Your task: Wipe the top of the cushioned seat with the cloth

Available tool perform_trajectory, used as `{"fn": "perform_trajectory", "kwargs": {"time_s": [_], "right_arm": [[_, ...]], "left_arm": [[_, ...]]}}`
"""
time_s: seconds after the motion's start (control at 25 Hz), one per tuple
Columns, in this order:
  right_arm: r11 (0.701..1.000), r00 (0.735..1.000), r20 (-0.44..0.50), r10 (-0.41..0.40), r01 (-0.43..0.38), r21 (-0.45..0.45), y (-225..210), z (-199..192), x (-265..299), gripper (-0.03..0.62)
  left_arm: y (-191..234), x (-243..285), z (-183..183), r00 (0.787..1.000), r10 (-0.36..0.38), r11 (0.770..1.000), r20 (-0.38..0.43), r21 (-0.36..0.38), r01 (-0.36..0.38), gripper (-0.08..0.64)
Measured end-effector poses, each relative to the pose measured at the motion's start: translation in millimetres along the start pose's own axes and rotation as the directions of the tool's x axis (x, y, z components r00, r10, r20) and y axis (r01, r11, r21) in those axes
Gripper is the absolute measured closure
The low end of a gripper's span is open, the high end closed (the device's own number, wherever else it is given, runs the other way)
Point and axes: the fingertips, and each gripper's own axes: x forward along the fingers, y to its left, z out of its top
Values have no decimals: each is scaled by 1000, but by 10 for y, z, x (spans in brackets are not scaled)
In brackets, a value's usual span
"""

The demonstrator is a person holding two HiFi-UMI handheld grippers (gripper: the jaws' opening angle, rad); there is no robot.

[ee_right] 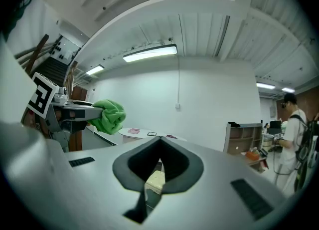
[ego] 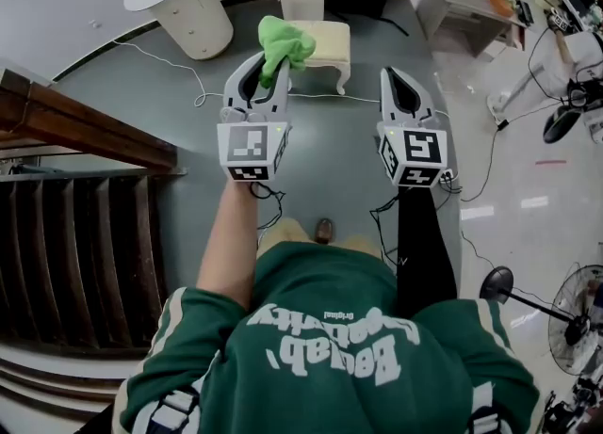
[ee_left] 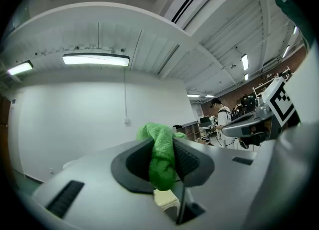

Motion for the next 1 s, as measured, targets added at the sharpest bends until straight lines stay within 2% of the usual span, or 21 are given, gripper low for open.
{"fn": "perform_trajectory", "kwargs": {"time_s": [0.32,0.52,0.76,1.0], "right_arm": [[1000,1000,-2,13,-13,25,10,1,186,584],[1000,1000,-15,10,-9,30,26,-97,490,584],[1000,1000,-23,-15,15,25,-75,-105,1123,584],[998,998,-34,-61,62,24,-233,14,1807,584]], "left_arm": [[151,106,-40,1000,-5,1000,-8,-1,5,460],[336,289,-224,1000,-8,1000,-25,-5,7,460],[727,833,-436,1000,-14,999,-23,-35,14,460],[1109,1489,-524,998,-59,997,-13,-47,58,460]]}}
